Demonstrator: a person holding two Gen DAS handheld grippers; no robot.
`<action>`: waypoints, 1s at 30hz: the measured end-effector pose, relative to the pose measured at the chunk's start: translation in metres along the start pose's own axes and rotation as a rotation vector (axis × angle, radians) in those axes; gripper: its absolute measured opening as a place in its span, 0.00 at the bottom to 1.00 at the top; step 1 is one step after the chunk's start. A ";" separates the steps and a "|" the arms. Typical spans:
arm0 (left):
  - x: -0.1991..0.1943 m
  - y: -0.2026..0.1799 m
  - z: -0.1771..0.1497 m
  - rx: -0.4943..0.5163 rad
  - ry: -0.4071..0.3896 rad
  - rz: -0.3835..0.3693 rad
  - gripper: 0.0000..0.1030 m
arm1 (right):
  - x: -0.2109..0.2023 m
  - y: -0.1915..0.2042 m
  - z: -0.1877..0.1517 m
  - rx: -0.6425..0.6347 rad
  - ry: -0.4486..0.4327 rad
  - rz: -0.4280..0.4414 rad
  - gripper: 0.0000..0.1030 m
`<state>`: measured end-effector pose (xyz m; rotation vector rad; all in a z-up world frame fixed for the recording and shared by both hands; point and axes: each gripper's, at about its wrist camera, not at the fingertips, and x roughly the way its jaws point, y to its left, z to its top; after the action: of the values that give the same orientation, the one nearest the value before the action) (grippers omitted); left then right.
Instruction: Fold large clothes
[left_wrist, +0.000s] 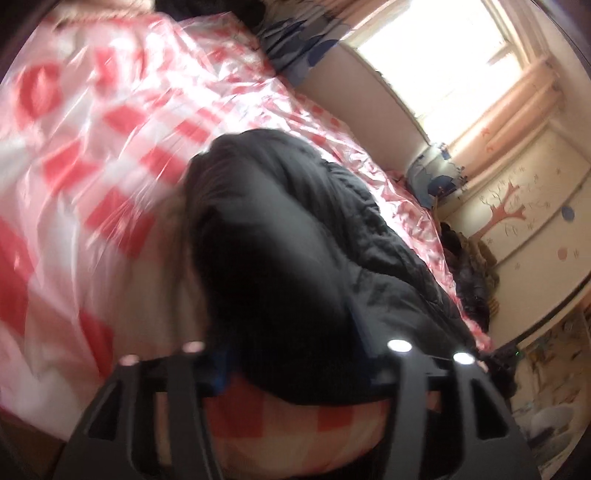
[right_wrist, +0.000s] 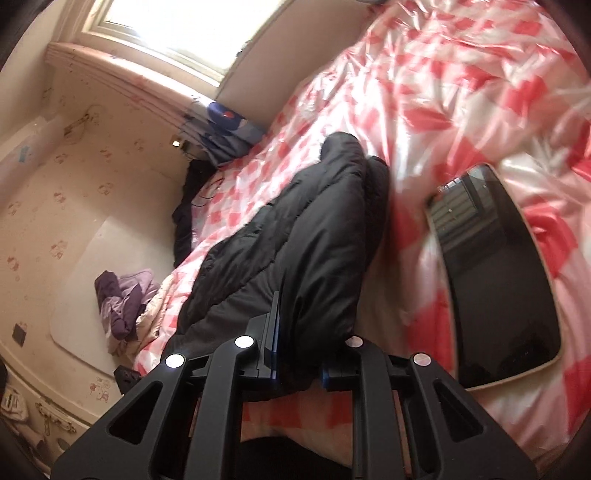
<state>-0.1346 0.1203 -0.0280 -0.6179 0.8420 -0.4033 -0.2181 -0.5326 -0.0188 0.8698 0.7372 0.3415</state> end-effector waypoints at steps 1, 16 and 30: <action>-0.003 0.005 -0.002 -0.032 -0.008 0.011 0.66 | 0.001 -0.004 -0.002 0.020 0.018 -0.002 0.22; 0.043 -0.001 0.010 -0.092 0.015 -0.044 0.52 | 0.031 -0.006 -0.007 0.067 0.050 0.007 0.28; 0.006 0.021 -0.002 -0.208 -0.021 -0.138 0.73 | -0.026 -0.024 -0.034 0.108 -0.044 -0.051 0.52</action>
<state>-0.1304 0.1325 -0.0461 -0.8744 0.8302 -0.4365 -0.2613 -0.5425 -0.0410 0.9560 0.7407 0.2376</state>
